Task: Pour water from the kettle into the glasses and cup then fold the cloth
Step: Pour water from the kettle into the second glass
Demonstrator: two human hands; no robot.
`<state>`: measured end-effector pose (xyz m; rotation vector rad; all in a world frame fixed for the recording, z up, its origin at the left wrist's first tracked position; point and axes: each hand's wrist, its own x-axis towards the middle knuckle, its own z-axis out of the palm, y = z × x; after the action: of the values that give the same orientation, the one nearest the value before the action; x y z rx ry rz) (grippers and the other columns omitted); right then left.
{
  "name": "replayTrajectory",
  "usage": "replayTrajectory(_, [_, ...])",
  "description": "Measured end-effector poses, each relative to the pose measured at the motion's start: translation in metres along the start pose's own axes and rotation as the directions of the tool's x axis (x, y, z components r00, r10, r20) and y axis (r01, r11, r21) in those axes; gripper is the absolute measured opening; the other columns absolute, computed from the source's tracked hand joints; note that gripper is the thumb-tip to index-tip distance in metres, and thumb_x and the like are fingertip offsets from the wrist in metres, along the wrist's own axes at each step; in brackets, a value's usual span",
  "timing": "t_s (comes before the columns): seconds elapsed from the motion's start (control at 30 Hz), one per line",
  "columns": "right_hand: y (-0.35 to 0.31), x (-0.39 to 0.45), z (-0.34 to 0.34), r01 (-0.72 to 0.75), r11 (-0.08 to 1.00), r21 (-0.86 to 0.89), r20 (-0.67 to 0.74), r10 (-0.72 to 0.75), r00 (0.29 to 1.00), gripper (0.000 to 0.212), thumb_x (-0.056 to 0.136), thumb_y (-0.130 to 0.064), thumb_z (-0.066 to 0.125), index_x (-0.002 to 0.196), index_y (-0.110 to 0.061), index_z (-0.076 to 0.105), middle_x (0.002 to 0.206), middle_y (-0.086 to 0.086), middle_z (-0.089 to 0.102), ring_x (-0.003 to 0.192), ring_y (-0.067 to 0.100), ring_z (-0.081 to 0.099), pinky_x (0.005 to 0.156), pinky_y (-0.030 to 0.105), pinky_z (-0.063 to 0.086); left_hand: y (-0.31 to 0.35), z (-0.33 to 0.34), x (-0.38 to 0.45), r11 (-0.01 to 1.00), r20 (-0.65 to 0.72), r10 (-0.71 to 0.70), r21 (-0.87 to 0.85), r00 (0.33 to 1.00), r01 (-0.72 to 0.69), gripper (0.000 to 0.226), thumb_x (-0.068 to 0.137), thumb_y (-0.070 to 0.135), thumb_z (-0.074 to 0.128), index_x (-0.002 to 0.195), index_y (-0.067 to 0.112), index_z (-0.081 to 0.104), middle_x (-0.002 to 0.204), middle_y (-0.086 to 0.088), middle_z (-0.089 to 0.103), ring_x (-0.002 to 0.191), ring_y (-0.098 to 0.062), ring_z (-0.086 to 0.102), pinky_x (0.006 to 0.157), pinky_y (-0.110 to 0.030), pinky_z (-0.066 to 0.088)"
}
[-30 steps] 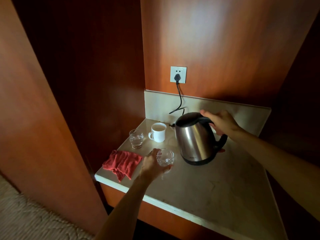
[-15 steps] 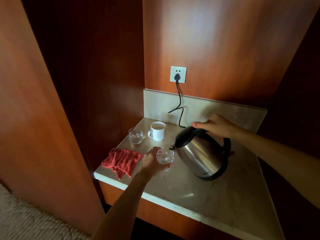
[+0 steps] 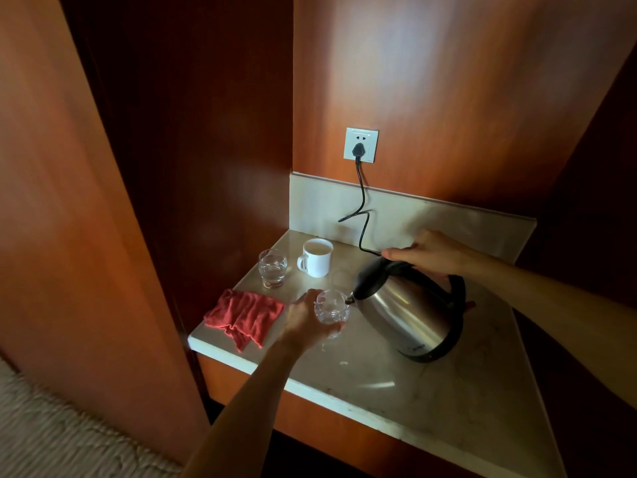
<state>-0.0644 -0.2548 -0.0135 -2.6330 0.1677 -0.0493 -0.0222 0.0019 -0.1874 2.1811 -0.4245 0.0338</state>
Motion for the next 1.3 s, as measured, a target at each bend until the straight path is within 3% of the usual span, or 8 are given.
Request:
replayTrajectory(0.27, [-0.015, 0.006, -0.006, 0.000, 0.996, -0.095, 0.051, 0.005, 0.999, 0.066, 0.079, -0.075, 0.068, 0.055, -0.015, 0.052, 0.045, -0.003, 0.043, 0.041, 0.013, 0.045, 0.053, 0.028, 0.035, -0.003, 0.002, -0.002, 1.000, -0.006, 0.011, -0.024, 1.000, -0.011, 0.081, 0.057, 0.042, 0.091, 0.127, 0.024, 0.055, 0.115, 0.007, 0.067, 0.098, -0.010, 0.064, 0.088, -0.029, 0.055])
replayTrajectory(0.37, [-0.016, 0.014, -0.006, 0.010, 0.991, -0.132, 0.094, 0.003, 0.996, 0.094, 0.061, -0.098, 0.057, 0.071, -0.005, 0.067, 0.059, 0.008, 0.064, 0.056, 0.024, 0.065, 0.059, 0.037, 0.050, -0.003, 0.003, -0.004, 0.999, -0.031, 0.004, -0.052, 0.999, -0.006, 0.082, 0.054, 0.043, 0.091, 0.127, 0.026, 0.056, 0.115, 0.007, 0.068, 0.097, -0.009, 0.066, 0.089, -0.033, 0.056])
replayTrajectory(0.43, [-0.015, 0.022, -0.005, 0.036, 0.985, -0.167, 0.120, -0.015, 0.993, 0.107, 0.052, -0.107, 0.050, 0.082, -0.007, 0.074, 0.071, 0.010, 0.074, 0.068, 0.028, 0.074, 0.071, 0.042, 0.059, -0.003, 0.003, -0.004, 0.999, -0.041, 0.023, -0.041, 0.999, -0.025, 0.079, 0.054, 0.045, 0.089, 0.125, 0.029, 0.058, 0.113, 0.008, 0.069, 0.096, -0.008, 0.066, 0.088, -0.033, 0.056])
replayTrajectory(0.6, [-0.039, 0.016, -0.011, 0.018, 0.970, -0.241, 0.130, 0.014, 0.991, 0.083, 0.065, -0.091, 0.056, 0.065, -0.008, 0.065, 0.053, 0.012, 0.059, 0.047, 0.020, 0.055, 0.054, 0.029, 0.044, -0.002, 0.002, -0.005, 0.999, -0.034, 0.040, -0.030, 0.999, -0.041, 0.077, 0.054, 0.046, 0.087, 0.123, 0.032, 0.058, 0.115, 0.009, 0.068, 0.096, -0.008, 0.066, 0.087, -0.033, 0.057])
replayTrajectory(0.7, [-0.046, 0.013, -0.012, 0.015, 0.962, -0.272, 0.133, 0.022, 0.991, 0.072, 0.077, -0.081, 0.061, 0.062, -0.011, 0.061, 0.048, 0.006, 0.055, 0.042, 0.021, 0.052, 0.051, 0.026, 0.043, -0.002, 0.002, -0.006, 0.998, -0.046, 0.056, -0.026, 0.997, -0.058, 0.078, 0.057, 0.042, 0.089, 0.126, 0.028, 0.058, 0.117, 0.006, 0.068, 0.097, -0.011, 0.066, 0.088, -0.033, 0.056])
replayTrajectory(1.1, [-0.062, 0.013, -0.015, 0.033, 0.936, -0.351, 0.154, 0.023, 0.988, 0.070, 0.082, -0.078, 0.060, 0.057, -0.014, 0.056, 0.040, 0.000, 0.050, 0.038, 0.019, 0.048, 0.055, 0.028, 0.043, 0.003, -0.001, -0.009, 0.996, -0.067, 0.073, -0.049, 0.995, -0.076, 0.068, 0.059, 0.033, 0.090, 0.121, 0.026, 0.061, 0.113, 0.004, 0.069, 0.097, -0.015, 0.067, 0.086, -0.035, 0.056])
replayTrajectory(1.3, [-0.072, 0.013, -0.017, 0.068, 0.902, -0.427, 0.205, 0.023, 0.979, 0.073, 0.086, -0.078, 0.054, 0.055, -0.012, 0.054, 0.045, 0.008, 0.056, 0.039, 0.021, 0.051, 0.057, 0.027, 0.045, 0.004, -0.002, -0.009, 0.996, -0.059, 0.053, -0.062, 0.997, -0.056, 0.070, 0.061, 0.032, 0.090, 0.124, 0.024, 0.060, 0.116, 0.003, 0.068, 0.100, -0.016, 0.066, 0.089, -0.034, 0.055])
